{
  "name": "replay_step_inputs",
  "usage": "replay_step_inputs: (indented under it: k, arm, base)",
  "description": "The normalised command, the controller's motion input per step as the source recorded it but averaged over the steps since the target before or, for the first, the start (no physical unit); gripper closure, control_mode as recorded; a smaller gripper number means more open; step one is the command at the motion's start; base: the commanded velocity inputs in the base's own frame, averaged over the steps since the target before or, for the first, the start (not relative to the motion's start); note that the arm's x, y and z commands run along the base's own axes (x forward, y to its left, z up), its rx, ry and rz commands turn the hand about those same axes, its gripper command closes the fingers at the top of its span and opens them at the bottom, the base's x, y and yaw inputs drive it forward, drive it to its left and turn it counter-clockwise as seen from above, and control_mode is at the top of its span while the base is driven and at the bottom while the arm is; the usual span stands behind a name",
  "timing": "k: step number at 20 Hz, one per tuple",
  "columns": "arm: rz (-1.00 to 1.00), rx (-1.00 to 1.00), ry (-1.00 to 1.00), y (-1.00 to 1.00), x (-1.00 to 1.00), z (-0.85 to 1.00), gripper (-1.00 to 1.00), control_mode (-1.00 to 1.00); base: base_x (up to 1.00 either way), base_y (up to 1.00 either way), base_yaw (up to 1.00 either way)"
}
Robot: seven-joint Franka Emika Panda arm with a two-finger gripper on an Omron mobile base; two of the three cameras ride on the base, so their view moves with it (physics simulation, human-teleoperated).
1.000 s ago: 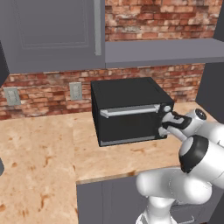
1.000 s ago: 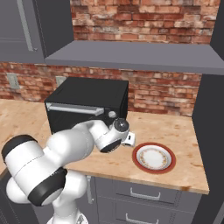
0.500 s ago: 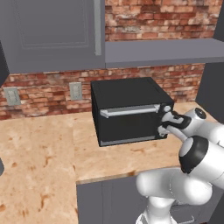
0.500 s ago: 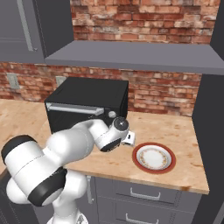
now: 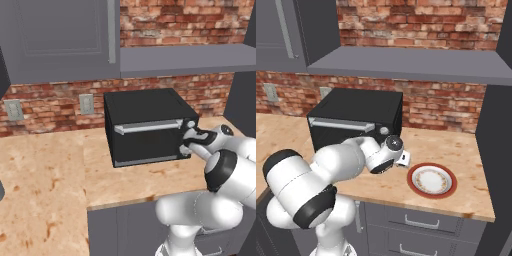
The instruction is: Pick up the bagel from the plate, place it on the toaster oven rack, close the door, and set the timer.
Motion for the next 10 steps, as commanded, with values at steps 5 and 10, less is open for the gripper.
replay_step_inputs:
  k: [5, 10]
  arm:
    - [0.0, 0.0, 0.0, 0.0, 0.27, -0.05, -1.0, -1.0]
    - [0.0, 0.0, -0.01, 0.0, 0.34, -0.08, -1.0, -1.0]
  base:
    - [0.0, 0.0, 0.0]
    - [0.0, 0.0, 0.0]
